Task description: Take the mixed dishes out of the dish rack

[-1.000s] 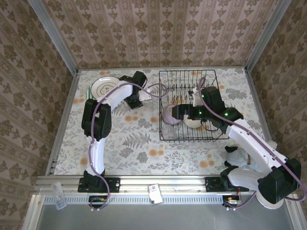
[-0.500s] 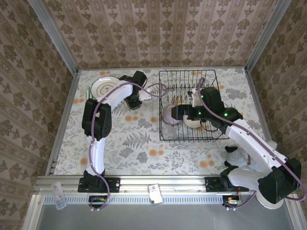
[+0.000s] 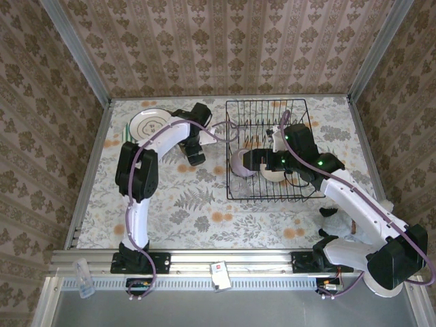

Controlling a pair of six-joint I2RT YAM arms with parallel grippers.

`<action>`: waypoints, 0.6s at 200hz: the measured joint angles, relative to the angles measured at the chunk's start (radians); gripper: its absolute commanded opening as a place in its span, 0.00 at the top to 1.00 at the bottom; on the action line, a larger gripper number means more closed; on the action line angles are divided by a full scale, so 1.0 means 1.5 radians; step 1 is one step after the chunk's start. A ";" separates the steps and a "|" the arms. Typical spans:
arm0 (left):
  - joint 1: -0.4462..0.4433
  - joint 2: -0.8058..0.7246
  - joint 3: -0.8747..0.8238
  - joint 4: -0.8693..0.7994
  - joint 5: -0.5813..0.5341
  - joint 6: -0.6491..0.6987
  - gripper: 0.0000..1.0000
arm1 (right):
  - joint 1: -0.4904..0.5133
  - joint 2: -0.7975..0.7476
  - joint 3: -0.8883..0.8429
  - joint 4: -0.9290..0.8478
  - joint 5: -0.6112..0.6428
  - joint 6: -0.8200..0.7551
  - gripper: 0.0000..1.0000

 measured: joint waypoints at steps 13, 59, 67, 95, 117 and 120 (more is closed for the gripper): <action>-0.004 -0.012 -0.004 0.000 -0.002 0.000 0.00 | 0.000 0.000 0.000 -0.001 0.001 0.000 0.00; -0.010 -0.050 -0.011 -0.001 -0.010 -0.007 0.00 | 0.000 0.000 0.000 -0.002 0.007 0.000 0.00; -0.013 -0.056 -0.011 -0.003 -0.016 -0.011 0.00 | 0.000 0.000 0.000 -0.003 0.012 0.000 0.00; -0.031 -0.089 -0.025 -0.006 -0.031 -0.025 0.00 | 0.000 0.000 0.000 -0.012 0.025 0.000 0.00; -0.044 -0.131 -0.046 -0.011 -0.044 -0.034 0.00 | 0.001 0.000 0.000 -0.024 0.038 0.000 0.00; -0.044 -0.138 -0.049 -0.011 -0.047 -0.035 0.00 | 0.002 0.000 0.000 -0.025 0.039 0.000 0.00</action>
